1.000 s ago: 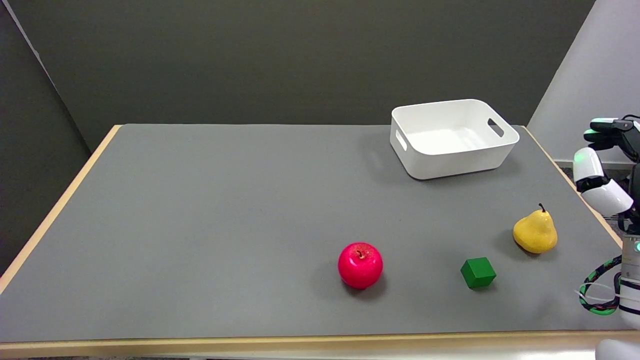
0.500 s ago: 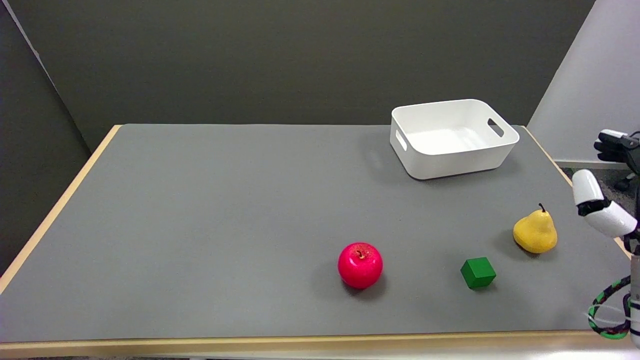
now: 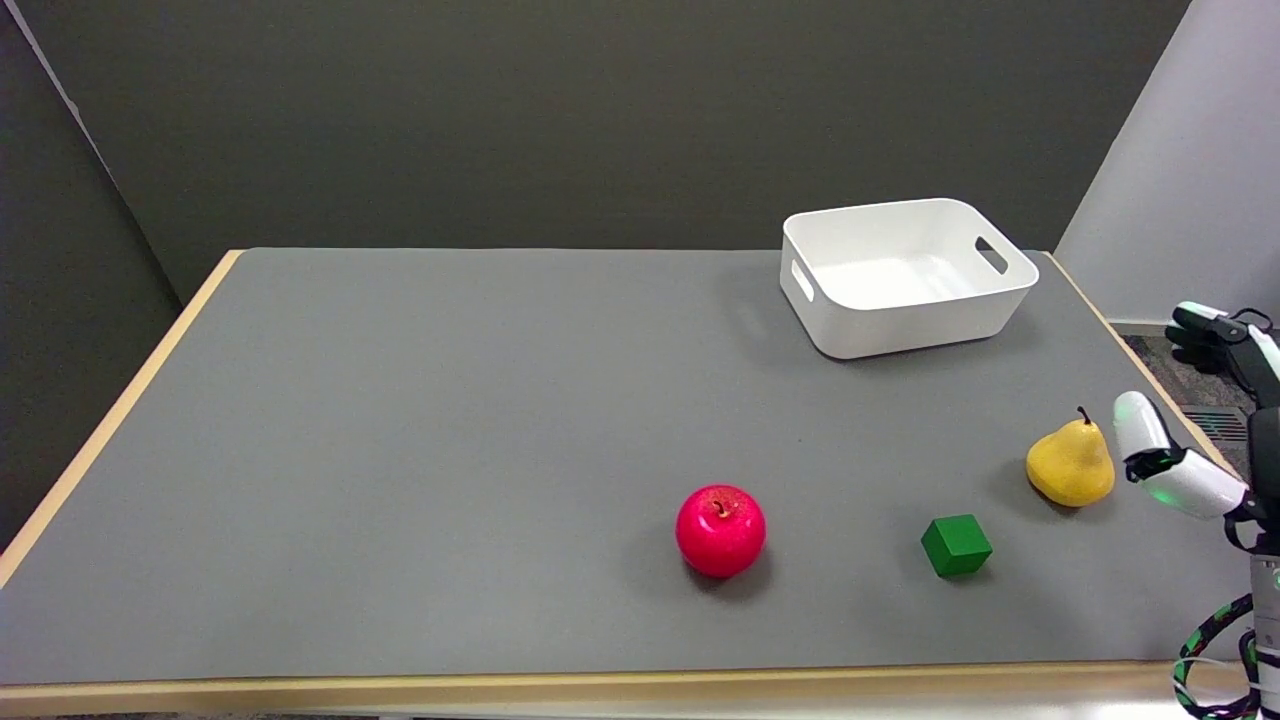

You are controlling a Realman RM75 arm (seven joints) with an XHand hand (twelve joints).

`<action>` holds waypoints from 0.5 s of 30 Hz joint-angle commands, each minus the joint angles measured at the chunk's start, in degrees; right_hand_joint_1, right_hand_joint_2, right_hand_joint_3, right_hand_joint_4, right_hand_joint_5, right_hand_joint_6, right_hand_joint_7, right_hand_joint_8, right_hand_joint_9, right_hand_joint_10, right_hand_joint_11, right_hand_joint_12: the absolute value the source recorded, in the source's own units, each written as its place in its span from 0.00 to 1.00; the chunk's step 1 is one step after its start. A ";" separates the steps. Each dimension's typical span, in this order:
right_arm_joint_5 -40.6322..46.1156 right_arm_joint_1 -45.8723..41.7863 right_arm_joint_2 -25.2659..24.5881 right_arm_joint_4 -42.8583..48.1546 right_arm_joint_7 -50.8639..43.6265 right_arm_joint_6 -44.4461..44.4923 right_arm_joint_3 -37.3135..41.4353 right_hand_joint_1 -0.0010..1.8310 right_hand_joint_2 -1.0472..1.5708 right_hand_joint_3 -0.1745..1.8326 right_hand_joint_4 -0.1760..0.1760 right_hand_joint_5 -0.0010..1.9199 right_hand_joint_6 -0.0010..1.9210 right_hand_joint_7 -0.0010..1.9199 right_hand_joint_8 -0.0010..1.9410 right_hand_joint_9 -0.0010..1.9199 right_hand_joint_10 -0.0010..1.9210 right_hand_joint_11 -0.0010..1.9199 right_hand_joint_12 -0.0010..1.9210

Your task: Pick up the yellow pear.

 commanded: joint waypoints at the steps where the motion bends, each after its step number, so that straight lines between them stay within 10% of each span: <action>1: 2.06 -2.02 2.84 0.60 -13.69 -3.51 7.31 0.36 0.64 0.52 0.45 0.18 0.33 0.27 0.34 0.22 0.59 0.13 0.78; 15: -4.46 -2.50 8.80 1.54 -14.39 -32.29 27.60 0.36 0.64 0.52 0.47 0.19 0.35 0.28 0.36 0.25 0.61 0.17 0.82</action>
